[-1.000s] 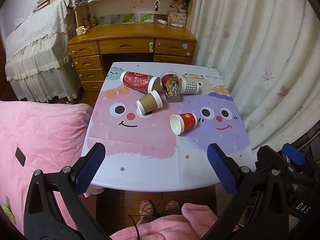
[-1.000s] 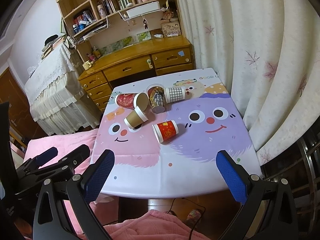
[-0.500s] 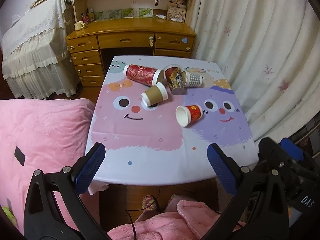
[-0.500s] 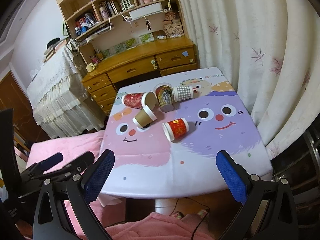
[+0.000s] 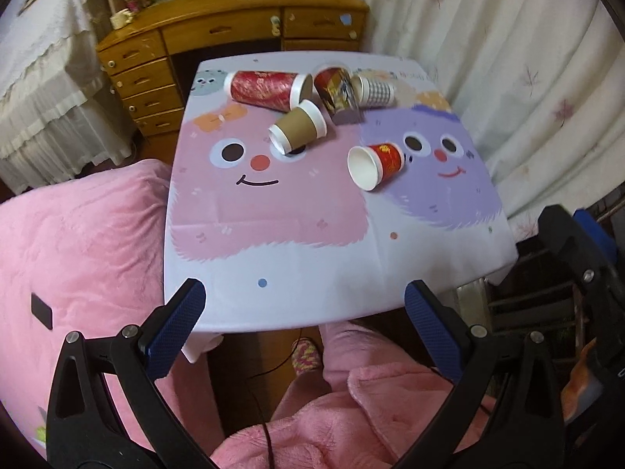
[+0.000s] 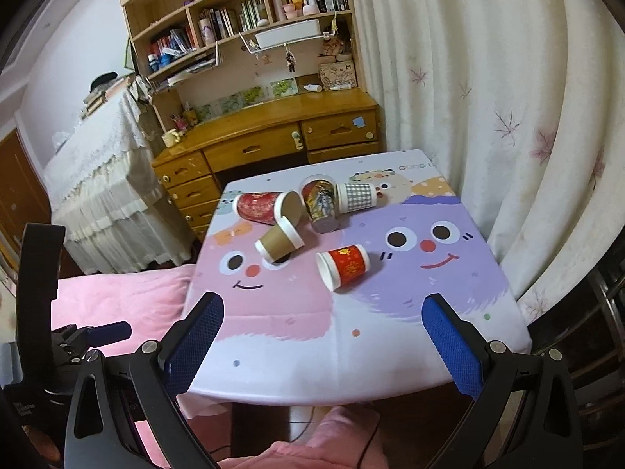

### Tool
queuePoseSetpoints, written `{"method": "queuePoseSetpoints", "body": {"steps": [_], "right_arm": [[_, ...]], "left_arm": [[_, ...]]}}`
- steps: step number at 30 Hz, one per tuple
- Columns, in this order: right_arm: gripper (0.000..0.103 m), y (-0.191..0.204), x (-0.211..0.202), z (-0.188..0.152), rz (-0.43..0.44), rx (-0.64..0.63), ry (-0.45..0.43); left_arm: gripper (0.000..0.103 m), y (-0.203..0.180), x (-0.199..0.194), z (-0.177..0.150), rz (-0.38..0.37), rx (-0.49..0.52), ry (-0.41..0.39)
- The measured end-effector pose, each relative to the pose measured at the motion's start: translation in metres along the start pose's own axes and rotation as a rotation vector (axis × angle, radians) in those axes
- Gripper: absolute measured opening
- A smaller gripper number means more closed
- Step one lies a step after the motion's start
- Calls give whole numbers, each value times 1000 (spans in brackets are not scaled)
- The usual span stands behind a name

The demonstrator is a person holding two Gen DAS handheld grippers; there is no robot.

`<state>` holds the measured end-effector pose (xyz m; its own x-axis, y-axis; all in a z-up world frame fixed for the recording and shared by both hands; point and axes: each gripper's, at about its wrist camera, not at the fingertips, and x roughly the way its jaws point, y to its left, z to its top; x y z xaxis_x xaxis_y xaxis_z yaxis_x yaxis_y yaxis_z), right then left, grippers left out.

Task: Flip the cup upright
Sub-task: 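Reach the left tool to the brown-sleeved cup lying on its side and grasp it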

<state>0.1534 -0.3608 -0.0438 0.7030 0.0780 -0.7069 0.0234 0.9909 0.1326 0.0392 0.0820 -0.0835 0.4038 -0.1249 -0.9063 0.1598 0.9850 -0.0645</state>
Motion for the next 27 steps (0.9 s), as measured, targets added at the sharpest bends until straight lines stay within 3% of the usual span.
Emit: {"method": "queuePoseSetpoints", "body": {"steps": [7, 17, 23, 27], "right_arm": [[103, -10, 66, 30, -32, -63, 61], [103, -41, 226, 87, -20, -144, 151], [103, -47, 303, 95, 7, -177, 221], [103, -46, 343, 93, 43, -184, 265]], "left_arm": [[101, -17, 58, 41, 145, 266, -37], [101, -29, 166, 140, 139, 559, 29], [98, -16, 241, 193, 84, 563, 166], [98, -12, 281, 210, 41, 556, 249]]}}
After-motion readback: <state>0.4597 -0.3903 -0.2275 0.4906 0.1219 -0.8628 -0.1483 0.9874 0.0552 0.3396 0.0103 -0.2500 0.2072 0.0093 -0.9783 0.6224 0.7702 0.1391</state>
